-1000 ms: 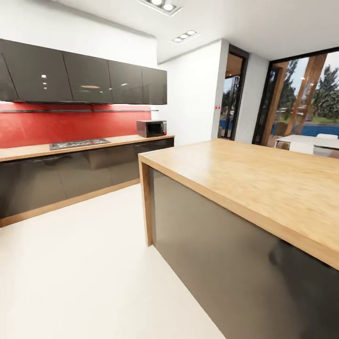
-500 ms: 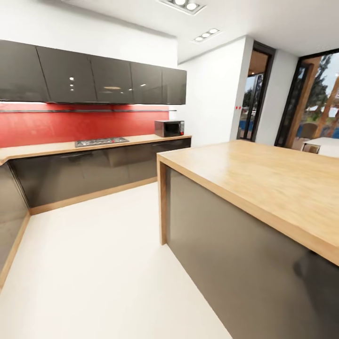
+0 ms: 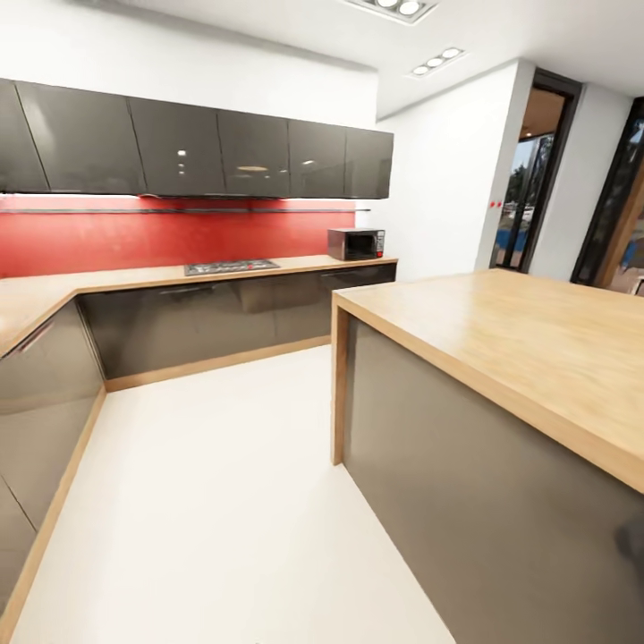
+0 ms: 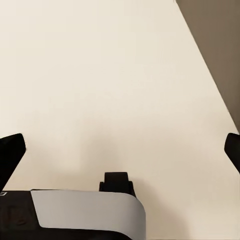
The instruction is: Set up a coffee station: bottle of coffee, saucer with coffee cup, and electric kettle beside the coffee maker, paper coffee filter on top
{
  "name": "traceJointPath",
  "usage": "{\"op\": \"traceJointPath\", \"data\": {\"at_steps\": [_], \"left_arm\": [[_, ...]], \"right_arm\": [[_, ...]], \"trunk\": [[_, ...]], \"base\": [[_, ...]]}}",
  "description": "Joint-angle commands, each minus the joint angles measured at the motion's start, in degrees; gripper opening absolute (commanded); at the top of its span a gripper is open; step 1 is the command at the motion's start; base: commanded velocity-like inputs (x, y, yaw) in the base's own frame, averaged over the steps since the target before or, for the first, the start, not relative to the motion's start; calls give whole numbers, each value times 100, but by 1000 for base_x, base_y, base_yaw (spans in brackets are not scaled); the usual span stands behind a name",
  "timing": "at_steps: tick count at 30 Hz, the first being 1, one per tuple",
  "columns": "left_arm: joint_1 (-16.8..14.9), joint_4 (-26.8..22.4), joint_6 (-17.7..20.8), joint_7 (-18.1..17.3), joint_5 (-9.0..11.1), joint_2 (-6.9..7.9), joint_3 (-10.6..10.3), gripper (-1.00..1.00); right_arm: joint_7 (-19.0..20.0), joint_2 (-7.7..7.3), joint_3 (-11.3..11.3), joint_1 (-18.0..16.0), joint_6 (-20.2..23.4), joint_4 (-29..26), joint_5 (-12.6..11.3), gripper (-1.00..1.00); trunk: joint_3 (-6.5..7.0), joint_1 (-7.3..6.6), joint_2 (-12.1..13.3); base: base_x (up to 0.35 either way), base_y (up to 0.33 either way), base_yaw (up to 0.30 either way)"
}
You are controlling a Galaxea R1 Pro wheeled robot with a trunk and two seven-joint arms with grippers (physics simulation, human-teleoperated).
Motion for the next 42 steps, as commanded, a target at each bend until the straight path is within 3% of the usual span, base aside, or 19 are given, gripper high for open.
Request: {"op": "traceJointPath", "data": {"at_steps": [1,22,42], "left_arm": [[1,-5,-10,3,-2,-1,2,100],[1,-5,-10,3,5,-1,7,100],[1,-5,-10,3,2,-1,11,100]], "right_arm": [[-2,0,-2,-3,-19,4,2,100],[1,0,6,5,-23,8,4,100],[-10,9,7,6,-30,5,10,100]], "trunk": [[-5,0,-3],[-5,0,-3],[-5,0,-3]], "base": [[0,0,245],[55,-72,167],[3,-4,267]]}}
